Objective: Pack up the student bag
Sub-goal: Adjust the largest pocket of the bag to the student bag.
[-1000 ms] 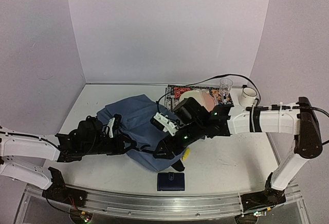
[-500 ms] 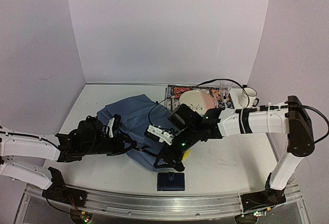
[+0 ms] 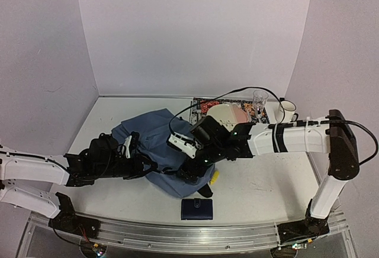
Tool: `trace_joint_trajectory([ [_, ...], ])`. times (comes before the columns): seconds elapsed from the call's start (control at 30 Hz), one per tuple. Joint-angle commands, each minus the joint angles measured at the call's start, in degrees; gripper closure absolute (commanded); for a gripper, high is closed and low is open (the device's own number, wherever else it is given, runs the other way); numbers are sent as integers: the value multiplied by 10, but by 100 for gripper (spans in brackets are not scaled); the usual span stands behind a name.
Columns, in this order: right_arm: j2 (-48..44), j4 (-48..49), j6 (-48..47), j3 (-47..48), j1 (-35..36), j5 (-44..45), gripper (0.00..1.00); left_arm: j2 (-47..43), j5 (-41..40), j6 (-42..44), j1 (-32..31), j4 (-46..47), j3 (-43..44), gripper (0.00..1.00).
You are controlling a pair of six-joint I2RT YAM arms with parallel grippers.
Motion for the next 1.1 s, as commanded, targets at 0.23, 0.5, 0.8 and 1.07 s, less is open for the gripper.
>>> trace_joint_trajectory([
  [0.23, -41, 0, 35, 24, -36, 102, 13, 7, -1, -5, 3, 37, 19, 100],
  [0.5, -155, -57, 10, -55, -33, -127, 15, 34, -22, -35, 5, 33, 38, 100],
  [0.8, -123, -126, -17, -61, 0, -245, 28, 31, -43, -74, 10, 32, 35, 100],
  [1.07, -30, -95, -57, -12, 19, -183, 28, 40, -29, -74, 10, 32, 43, 100],
])
